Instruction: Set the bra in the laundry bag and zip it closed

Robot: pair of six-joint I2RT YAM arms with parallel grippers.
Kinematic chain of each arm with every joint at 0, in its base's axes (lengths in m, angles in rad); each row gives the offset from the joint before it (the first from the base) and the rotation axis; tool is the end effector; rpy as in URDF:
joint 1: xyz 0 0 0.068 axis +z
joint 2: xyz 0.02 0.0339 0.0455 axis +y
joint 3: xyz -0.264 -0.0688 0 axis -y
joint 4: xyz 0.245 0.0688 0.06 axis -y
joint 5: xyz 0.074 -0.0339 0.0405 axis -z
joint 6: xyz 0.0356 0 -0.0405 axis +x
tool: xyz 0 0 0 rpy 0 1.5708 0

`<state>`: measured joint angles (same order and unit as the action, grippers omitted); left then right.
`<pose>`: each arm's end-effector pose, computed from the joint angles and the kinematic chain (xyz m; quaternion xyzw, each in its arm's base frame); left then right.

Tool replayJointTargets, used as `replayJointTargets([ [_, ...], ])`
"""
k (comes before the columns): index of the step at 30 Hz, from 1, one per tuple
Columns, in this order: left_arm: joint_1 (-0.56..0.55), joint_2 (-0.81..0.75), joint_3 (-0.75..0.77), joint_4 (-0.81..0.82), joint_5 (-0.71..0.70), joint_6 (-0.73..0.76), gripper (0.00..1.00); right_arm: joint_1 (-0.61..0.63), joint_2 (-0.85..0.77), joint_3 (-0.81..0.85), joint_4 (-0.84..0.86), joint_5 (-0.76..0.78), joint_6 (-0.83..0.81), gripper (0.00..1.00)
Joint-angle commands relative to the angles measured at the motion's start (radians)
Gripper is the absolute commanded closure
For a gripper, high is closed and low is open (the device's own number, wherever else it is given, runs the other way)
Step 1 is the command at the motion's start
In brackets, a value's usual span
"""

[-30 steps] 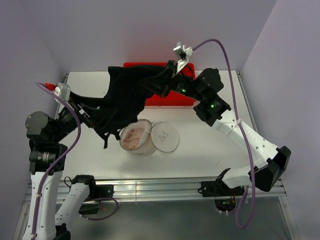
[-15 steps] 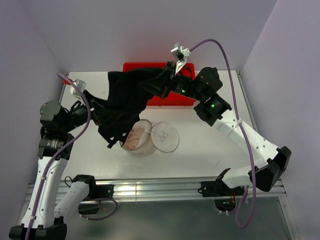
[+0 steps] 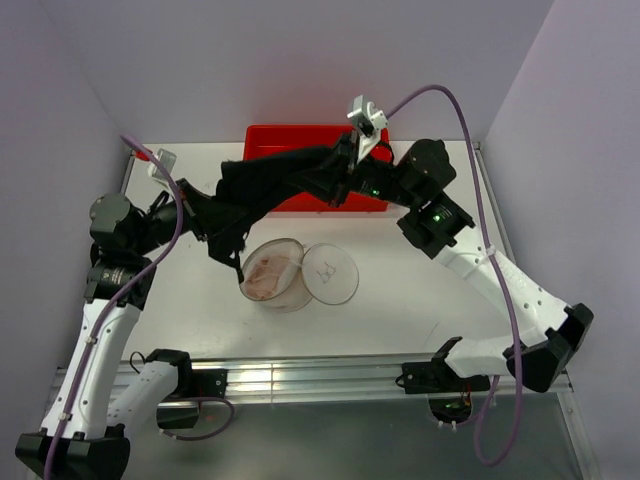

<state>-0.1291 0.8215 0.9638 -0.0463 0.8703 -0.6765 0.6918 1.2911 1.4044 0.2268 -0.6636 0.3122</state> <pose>0.1658 -0.0490 0.4102 0.1356 0.6714 -0.5239 0.5064 0.2016 0.1955 0.4886 -0.3642 0.4858 0.5363 0.5863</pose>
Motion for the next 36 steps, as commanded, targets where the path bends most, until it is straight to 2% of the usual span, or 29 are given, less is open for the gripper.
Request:
replayJointTargets([
  [1,0.000,0.025,-0.005,0.095,-0.053,-0.102,1.00,-0.005,-0.123,-0.018,-0.009,-0.126,-0.125,0.95],
  [2,0.000,0.042,-0.005,0.112,-0.054,-0.122,1.00,-0.005,-0.136,-0.028,-0.030,-0.151,-0.143,0.83],
  [4,0.000,0.059,0.010,0.147,-0.053,-0.164,1.00,-0.005,-0.173,-0.045,-0.075,-0.215,-0.200,0.66],
  [5,0.000,0.068,0.016,0.161,-0.050,-0.178,1.00,-0.005,-0.182,-0.074,-0.120,-0.223,-0.218,0.48],
  [8,0.000,0.085,0.050,0.175,-0.063,-0.193,1.00,-0.005,-0.233,-0.172,-0.167,-0.223,-0.272,0.24],
  [10,0.000,0.093,0.078,0.163,-0.070,-0.183,1.00,-0.005,-0.263,-0.232,-0.190,-0.209,-0.301,0.17],
  [14,0.000,0.082,0.095,0.125,-0.073,-0.144,1.00,-0.006,-0.285,-0.269,-0.187,-0.066,-0.309,0.14],
  [19,0.000,0.038,0.043,0.146,-0.024,-0.104,1.00,-0.011,-0.254,-0.208,-0.277,-0.033,-0.375,0.14],
  [22,0.000,-0.005,0.021,0.102,-0.054,-0.029,1.00,-0.012,-0.259,-0.154,-0.340,-0.057,-0.403,0.14],
  [24,0.000,-0.034,0.001,0.100,-0.074,-0.005,1.00,-0.012,-0.277,-0.148,-0.342,-0.022,-0.395,0.13],
  [25,0.000,-0.039,-0.003,0.111,-0.067,-0.008,1.00,-0.014,-0.283,-0.150,-0.325,-0.016,-0.383,0.10],
  [30,-0.004,-0.013,-0.013,0.209,0.103,-0.057,1.00,-0.003,-0.219,-0.122,-0.297,0.008,-0.323,0.07],
  [36,-0.036,0.016,0.010,0.154,0.216,-0.011,1.00,0.031,-0.129,0.033,-0.453,0.031,-0.415,0.05],
])
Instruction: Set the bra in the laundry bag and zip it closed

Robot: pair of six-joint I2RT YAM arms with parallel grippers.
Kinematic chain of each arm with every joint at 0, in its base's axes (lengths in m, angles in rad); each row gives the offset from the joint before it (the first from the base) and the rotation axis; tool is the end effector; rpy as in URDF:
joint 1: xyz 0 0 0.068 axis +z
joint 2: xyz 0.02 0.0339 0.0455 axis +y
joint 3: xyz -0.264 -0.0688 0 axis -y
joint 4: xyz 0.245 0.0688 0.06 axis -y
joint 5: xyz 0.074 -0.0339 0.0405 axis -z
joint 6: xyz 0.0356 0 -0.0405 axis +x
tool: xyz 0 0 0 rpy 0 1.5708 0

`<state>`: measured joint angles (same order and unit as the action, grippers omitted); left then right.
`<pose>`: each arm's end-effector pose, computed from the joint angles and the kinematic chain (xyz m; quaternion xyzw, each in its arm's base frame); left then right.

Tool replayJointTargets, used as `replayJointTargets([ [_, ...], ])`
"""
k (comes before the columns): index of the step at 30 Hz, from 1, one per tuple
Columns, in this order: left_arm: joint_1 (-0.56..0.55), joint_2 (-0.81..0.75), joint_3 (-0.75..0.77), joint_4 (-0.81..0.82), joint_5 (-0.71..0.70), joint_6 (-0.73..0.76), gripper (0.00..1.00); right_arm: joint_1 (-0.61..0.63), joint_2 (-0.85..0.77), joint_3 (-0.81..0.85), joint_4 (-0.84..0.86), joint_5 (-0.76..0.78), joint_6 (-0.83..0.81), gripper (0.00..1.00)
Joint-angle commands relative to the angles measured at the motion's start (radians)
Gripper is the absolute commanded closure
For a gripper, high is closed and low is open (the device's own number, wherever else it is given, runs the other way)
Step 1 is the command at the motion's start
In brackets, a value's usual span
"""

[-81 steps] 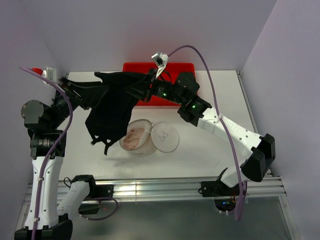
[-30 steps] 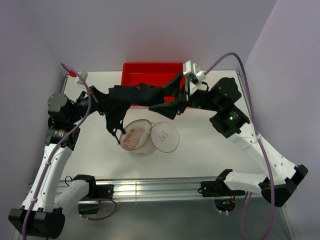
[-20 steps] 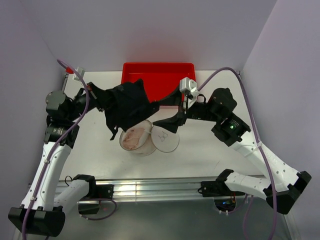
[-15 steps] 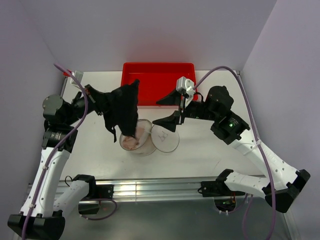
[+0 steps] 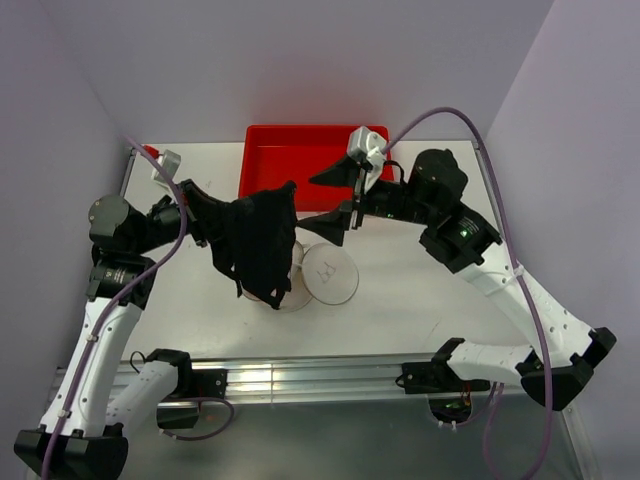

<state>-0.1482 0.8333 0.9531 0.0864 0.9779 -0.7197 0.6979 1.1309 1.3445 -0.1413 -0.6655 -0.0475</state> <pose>0.1642 -0.0544 0.4170 0.1928 0.6369 -0.5568 0.4971 0.1667 0.1685 0.4703 -0.4572 0.5124 0.4319 0.5847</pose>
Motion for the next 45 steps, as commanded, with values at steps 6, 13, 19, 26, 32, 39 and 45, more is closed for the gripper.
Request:
replayJointTargets([
  [6,-0.096,0.029,-0.008,0.050,0.142,0.022,1.00,0.094,0.161,0.272,-0.256,0.041,-0.196,0.04],
  [13,-0.162,0.036,0.015,0.058,0.154,0.037,1.00,0.103,0.259,0.363,-0.453,-0.118,-0.301,0.02],
  [19,-0.174,0.033,0.026,0.055,0.148,0.045,1.00,0.110,0.247,0.286,-0.440,-0.163,-0.308,0.02],
  [26,-0.179,0.049,0.027,0.072,0.142,0.031,1.00,0.115,0.221,0.168,-0.333,-0.270,-0.243,0.02],
  [32,-0.183,0.043,0.039,0.056,0.125,0.040,1.00,0.115,0.215,0.134,-0.282,-0.252,-0.201,0.09],
  [39,-0.183,0.015,0.061,-0.006,0.059,0.072,0.68,0.115,0.178,0.056,-0.147,-0.218,-0.121,0.59],
  [45,-0.183,-0.025,0.145,-0.219,-0.123,0.170,0.11,0.097,0.147,0.019,-0.127,-0.172,-0.097,0.77],
])
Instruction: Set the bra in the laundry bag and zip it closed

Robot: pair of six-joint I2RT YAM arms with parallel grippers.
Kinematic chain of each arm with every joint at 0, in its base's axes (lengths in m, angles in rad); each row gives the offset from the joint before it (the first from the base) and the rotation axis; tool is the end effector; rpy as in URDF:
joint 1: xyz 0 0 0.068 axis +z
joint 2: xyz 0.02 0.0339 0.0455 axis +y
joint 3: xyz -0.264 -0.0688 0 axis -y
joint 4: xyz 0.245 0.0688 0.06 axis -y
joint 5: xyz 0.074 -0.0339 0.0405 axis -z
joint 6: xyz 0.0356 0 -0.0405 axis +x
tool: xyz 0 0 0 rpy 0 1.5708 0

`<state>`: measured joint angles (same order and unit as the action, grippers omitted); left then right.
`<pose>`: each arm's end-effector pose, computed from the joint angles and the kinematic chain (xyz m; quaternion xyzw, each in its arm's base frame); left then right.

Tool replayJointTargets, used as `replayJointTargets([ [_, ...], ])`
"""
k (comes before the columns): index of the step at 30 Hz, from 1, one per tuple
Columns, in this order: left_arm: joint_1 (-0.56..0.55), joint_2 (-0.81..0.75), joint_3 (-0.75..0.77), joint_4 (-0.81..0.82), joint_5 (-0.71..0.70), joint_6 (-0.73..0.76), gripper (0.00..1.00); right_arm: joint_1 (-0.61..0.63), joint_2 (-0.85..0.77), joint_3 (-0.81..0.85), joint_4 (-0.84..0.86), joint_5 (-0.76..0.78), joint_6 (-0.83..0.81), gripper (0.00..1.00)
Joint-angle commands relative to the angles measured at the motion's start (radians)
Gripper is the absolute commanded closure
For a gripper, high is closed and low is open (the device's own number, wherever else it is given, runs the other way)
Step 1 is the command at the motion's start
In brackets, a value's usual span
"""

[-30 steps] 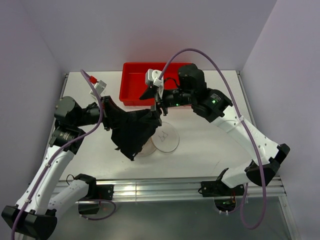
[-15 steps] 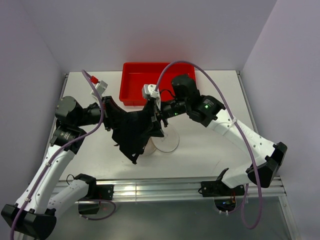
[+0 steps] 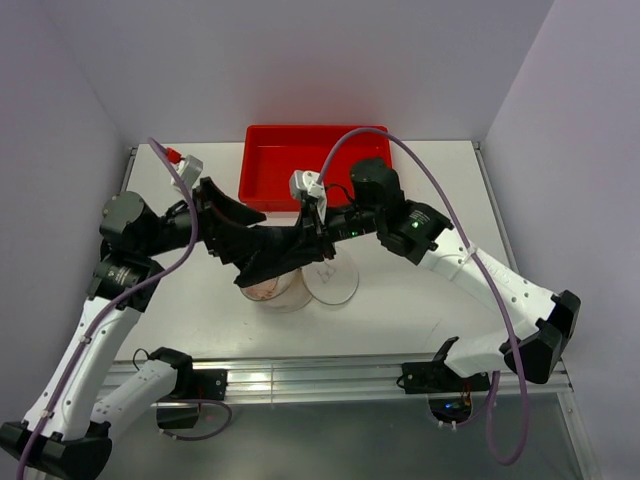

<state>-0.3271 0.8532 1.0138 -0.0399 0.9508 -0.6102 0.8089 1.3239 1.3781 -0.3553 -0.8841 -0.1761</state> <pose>0.1542 -0.0829 0.4222 0.2560 0.6321 -0.5714 0.4566 0.1796 0.2282 0.4140 -0.5677 0.5213 0.4941 0.4023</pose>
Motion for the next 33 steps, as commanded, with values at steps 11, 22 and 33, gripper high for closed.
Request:
replayJointTargets([
  [11,-0.003,-0.131,0.149,-0.333,-0.641,0.150,0.01,-0.129,-0.132,-0.117,0.269,0.065,0.231,0.93],
  [22,-0.003,-0.042,-0.085,-0.422,-0.819,0.038,0.43,-0.131,-0.169,-0.221,0.438,0.142,0.377,1.00],
  [33,-0.004,0.081,-0.238,-0.359,-0.709,0.020,0.44,-0.131,-0.131,-0.269,0.411,0.122,0.371,1.00],
])
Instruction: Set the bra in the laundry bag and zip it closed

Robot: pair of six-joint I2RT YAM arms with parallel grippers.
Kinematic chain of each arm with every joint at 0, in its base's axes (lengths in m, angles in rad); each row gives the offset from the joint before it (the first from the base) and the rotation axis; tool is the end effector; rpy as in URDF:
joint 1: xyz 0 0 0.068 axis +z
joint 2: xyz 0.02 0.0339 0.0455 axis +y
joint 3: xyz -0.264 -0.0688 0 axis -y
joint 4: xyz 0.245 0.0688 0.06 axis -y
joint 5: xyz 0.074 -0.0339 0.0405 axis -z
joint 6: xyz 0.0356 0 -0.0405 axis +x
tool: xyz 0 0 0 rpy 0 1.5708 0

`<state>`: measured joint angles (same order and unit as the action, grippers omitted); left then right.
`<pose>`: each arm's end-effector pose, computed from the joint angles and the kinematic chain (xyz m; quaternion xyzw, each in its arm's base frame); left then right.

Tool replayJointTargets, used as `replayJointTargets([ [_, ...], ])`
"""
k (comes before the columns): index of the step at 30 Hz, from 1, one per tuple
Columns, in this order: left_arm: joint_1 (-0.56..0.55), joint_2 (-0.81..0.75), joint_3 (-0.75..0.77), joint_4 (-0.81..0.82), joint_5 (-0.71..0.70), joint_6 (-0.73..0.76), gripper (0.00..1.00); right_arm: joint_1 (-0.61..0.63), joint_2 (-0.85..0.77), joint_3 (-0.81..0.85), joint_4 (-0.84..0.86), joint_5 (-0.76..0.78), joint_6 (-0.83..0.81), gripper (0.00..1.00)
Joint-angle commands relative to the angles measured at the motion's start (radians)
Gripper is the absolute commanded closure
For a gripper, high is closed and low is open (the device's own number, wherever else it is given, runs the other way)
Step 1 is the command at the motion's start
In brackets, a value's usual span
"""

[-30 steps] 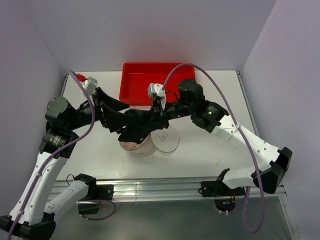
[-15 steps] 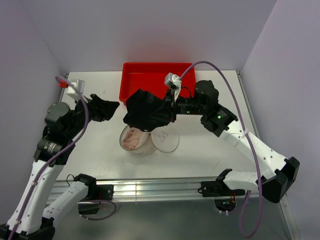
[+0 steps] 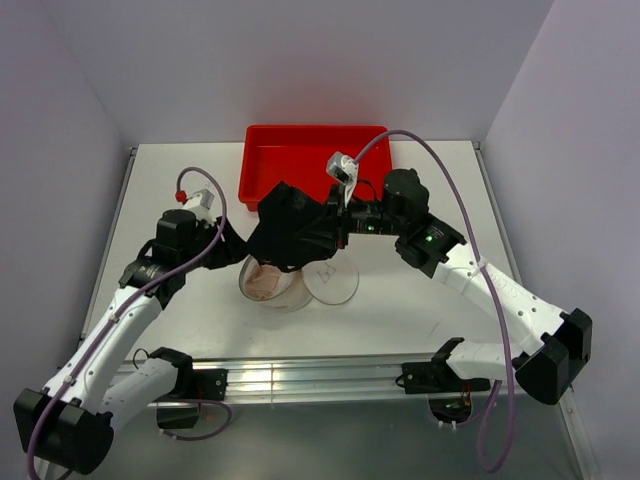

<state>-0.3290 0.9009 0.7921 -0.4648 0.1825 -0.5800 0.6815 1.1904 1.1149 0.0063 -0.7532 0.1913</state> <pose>0.1850 -0.0700 0.2943 -0.0662 0.8732 -0.2810 0.3927 0.1948 0.1893 0.3931 -0.4084 0.5987 0.5118 0.4613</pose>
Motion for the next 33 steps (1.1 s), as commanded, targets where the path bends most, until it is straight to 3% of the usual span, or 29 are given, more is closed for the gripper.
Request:
replayJointTargets([
  [1,-0.002,0.047,-0.017,0.069,0.073,-0.009,0.44,-0.003,0.006,-0.006,0.047,-0.014,0.004,1.00],
  [10,-0.008,0.139,-0.053,0.121,0.111,0.002,0.53,-0.003,0.000,-0.020,0.038,-0.075,0.000,1.00],
  [12,-0.012,0.142,-0.063,0.121,0.094,0.000,0.63,-0.003,0.015,-0.010,0.015,-0.055,-0.013,1.00],
  [13,-0.012,0.139,-0.067,0.126,0.088,-0.001,0.74,-0.003,0.020,-0.006,0.011,-0.046,-0.016,1.00],
  [16,-0.013,0.127,-0.074,0.140,0.077,-0.014,0.88,-0.003,0.051,0.008,0.012,-0.052,-0.006,1.00],
  [17,-0.013,0.124,-0.076,0.143,0.075,-0.021,0.99,-0.003,0.060,0.011,0.009,-0.057,0.000,1.00],
  [25,-0.018,0.035,-0.140,0.248,0.054,-0.103,1.00,-0.003,0.136,0.045,0.001,-0.037,0.023,1.00],
  [28,-0.019,0.020,-0.156,0.271,0.060,-0.113,1.00,-0.003,0.166,0.063,0.004,0.041,0.057,1.00],
  [33,-0.019,0.021,-0.168,0.282,0.080,-0.121,1.00,-0.002,0.198,0.053,0.090,0.305,0.190,1.00],
])
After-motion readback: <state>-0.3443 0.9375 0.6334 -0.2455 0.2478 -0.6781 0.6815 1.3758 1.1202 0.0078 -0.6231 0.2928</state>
